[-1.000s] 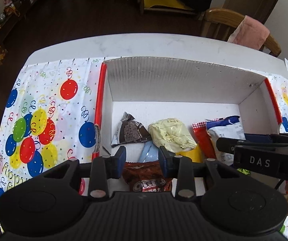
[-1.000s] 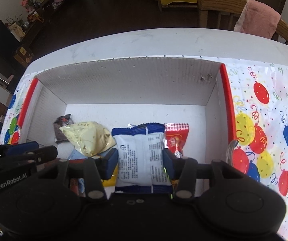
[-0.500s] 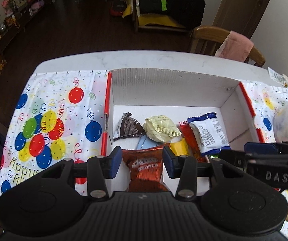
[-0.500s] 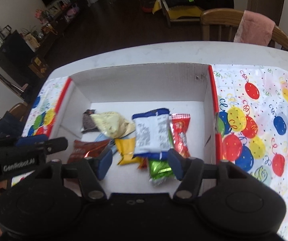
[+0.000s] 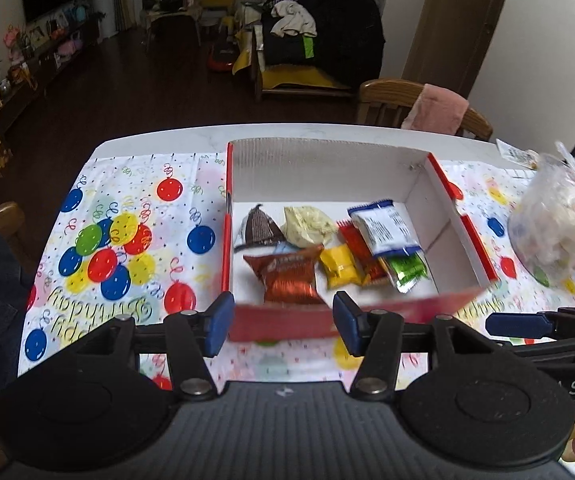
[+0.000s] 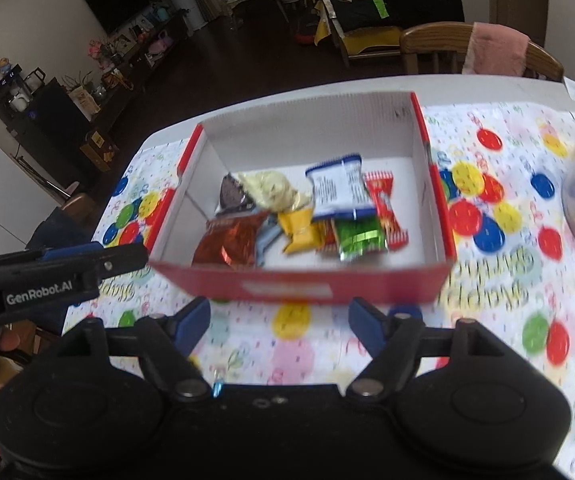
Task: Organize snacks
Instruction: 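Lift both tools out of the box toward the remaining snacks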
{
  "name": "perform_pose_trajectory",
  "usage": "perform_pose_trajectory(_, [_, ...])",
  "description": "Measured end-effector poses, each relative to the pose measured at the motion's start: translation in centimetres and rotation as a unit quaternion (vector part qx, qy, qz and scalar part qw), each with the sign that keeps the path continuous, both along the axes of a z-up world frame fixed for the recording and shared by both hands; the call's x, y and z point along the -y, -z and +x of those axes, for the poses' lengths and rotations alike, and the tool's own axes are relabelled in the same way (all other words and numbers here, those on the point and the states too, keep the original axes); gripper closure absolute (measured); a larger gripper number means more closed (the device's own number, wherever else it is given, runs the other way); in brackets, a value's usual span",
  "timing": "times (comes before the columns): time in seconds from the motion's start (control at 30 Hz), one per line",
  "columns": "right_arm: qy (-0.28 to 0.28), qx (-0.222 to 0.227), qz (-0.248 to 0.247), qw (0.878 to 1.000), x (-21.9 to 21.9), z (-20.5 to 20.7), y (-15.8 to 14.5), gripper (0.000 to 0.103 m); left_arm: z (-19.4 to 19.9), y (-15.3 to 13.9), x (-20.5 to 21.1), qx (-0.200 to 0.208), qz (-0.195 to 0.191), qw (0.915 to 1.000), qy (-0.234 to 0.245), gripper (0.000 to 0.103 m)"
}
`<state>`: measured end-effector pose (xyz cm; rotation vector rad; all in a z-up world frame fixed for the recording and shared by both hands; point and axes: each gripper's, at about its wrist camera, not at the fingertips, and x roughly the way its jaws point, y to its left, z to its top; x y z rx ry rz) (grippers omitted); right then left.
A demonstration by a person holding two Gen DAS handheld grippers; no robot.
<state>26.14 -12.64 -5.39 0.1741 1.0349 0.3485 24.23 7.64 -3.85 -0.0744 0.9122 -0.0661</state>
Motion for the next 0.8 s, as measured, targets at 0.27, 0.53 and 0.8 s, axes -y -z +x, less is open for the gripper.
perform_pose_trajectory(0.27, [0.009,0.001,-0.004,1.000,0.0,-5.1,0.7,0.017,-5.0,0.5,-0.5,0.014,0.002,0.9999,0.006,0.039])
perform_pose_trajectory(0.53, [0.001,0.003,-0.006,1.000,0.6,-7.8,2.1,0.004,-7.9,1.4,-0.8,0.020,-0.005,0.9995,-0.026,0.027])
perform_pose_trajectory(0.8, [-0.046,-0.016,-0.033,0.998,1.5,-9.4,5.6,0.004,-8.7,4.5,-0.8,-0.024,-0.011,0.9956,-0.090,0.026])
